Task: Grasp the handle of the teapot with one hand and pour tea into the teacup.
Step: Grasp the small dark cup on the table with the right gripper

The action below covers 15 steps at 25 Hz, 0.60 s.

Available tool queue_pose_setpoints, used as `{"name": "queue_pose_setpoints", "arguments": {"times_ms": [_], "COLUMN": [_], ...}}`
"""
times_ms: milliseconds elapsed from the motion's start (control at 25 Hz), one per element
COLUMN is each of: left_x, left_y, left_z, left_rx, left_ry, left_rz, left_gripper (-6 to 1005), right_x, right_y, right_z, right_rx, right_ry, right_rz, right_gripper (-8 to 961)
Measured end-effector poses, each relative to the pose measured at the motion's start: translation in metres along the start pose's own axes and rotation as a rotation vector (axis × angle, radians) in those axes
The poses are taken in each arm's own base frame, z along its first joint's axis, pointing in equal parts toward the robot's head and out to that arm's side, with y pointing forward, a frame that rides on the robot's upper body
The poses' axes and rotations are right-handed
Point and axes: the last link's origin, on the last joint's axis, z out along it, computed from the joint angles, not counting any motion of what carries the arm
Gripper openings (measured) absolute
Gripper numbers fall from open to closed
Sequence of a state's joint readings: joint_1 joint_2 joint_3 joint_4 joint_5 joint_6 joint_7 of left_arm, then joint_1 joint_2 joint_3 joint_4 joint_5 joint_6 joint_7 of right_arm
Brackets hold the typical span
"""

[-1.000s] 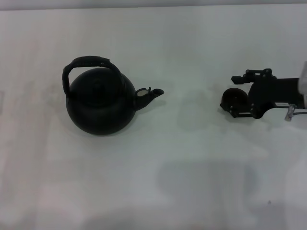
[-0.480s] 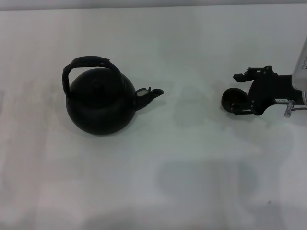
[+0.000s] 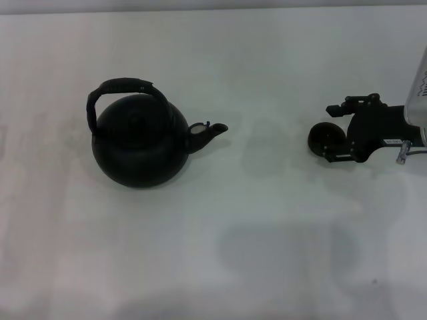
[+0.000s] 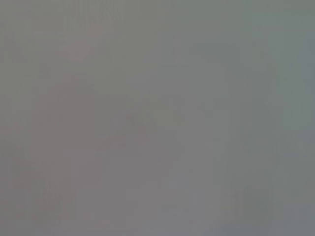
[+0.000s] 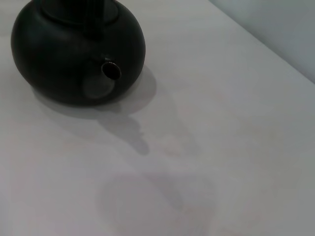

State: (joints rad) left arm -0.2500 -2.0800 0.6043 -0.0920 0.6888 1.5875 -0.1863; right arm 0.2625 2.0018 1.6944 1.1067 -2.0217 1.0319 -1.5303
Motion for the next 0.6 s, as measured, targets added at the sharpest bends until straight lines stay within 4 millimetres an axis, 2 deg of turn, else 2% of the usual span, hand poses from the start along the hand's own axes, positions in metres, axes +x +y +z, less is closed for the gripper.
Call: {"name": "queue_pose_setpoints", "arguments": {"times_ms": [600], "left_x": [-0.0007], "left_y": [0.0012], "left_z": [-0.0010], "left_rx": [0.001], "left_ry": [-0.003], "left_rz": [-0.005], "left_gripper": [681], "right_x": [0.0070], "right_y": [0.0018], "right_z": [0.0026], "right_rx": [-0.001], "right_ry": [0.032], "right_rz": [-0.005], "right_gripper": [777]}}
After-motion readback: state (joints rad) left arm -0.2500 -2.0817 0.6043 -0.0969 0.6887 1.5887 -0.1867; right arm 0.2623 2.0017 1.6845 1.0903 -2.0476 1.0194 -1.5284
